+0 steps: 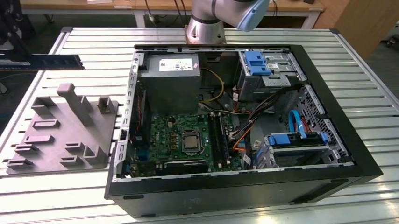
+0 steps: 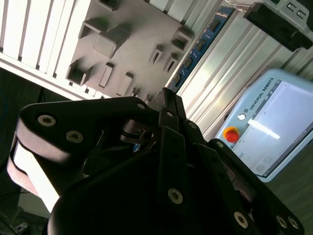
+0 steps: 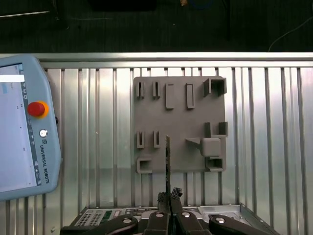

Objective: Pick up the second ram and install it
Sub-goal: 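Pick up the second ram and move it above second insertion slot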

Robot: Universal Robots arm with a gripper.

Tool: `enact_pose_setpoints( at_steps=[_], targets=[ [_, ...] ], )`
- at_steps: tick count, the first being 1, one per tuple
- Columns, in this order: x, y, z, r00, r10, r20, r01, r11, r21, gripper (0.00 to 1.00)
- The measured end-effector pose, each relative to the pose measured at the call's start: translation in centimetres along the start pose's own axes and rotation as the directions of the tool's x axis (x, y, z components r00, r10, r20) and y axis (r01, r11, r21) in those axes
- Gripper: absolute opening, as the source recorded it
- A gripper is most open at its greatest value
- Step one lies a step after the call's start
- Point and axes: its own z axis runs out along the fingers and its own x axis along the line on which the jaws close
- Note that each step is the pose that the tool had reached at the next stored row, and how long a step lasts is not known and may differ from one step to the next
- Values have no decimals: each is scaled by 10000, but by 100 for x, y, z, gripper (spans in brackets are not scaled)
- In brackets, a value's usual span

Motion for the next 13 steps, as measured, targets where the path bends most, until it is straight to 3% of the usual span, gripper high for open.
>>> enact_pose_setpoints(
  at_steps=[13],
  targets=[
    [-9, -297, -7, 10000, 0, 1, 0, 10000, -1, 12]
  ],
)
